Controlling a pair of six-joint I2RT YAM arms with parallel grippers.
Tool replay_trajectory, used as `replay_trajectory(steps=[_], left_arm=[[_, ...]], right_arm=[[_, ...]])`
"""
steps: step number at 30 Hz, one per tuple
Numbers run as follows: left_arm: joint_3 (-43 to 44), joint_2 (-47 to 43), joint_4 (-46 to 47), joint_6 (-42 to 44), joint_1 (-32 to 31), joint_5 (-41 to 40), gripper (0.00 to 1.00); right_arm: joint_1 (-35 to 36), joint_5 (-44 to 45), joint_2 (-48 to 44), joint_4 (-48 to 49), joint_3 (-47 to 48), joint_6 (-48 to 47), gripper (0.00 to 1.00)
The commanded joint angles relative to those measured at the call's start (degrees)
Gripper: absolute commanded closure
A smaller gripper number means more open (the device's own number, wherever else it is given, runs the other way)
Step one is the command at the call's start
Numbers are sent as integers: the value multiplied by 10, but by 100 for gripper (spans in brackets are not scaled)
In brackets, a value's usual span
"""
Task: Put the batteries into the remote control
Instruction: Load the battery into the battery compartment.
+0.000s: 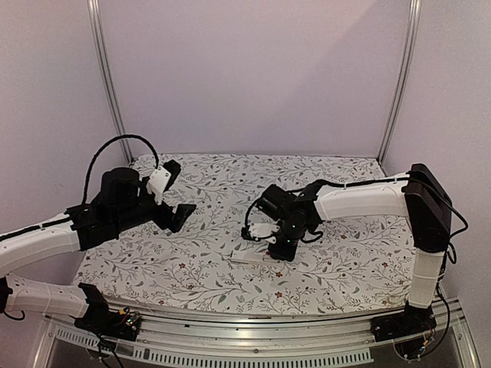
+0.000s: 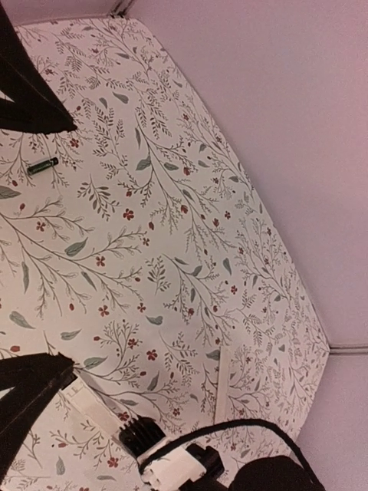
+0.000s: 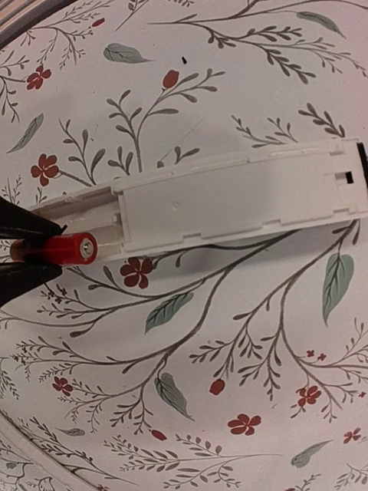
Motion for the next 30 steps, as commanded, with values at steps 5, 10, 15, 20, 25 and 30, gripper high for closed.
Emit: replay_trajectory(steps=[5, 10, 15, 20, 25, 30], left_arm=[[-3, -10, 2, -10, 15, 25, 0], [-4, -11, 0, -10, 16, 28, 0], [-4, -8, 0, -12, 16, 37, 0], [-3, -8, -1, -14, 17, 38, 0], [3, -1, -11, -74, 66, 71, 0], [59, 77, -114, -140, 174, 77, 0]], right_arm=[[11, 10, 17, -17, 18, -7, 82], [14, 10, 24, -23, 23, -8, 74], [14, 36, 22, -22, 27, -2, 74], [14, 30, 23, -21, 36, 3, 72], [14, -8, 8, -22, 57, 0, 65], [9, -4, -34, 6, 59, 0, 42]])
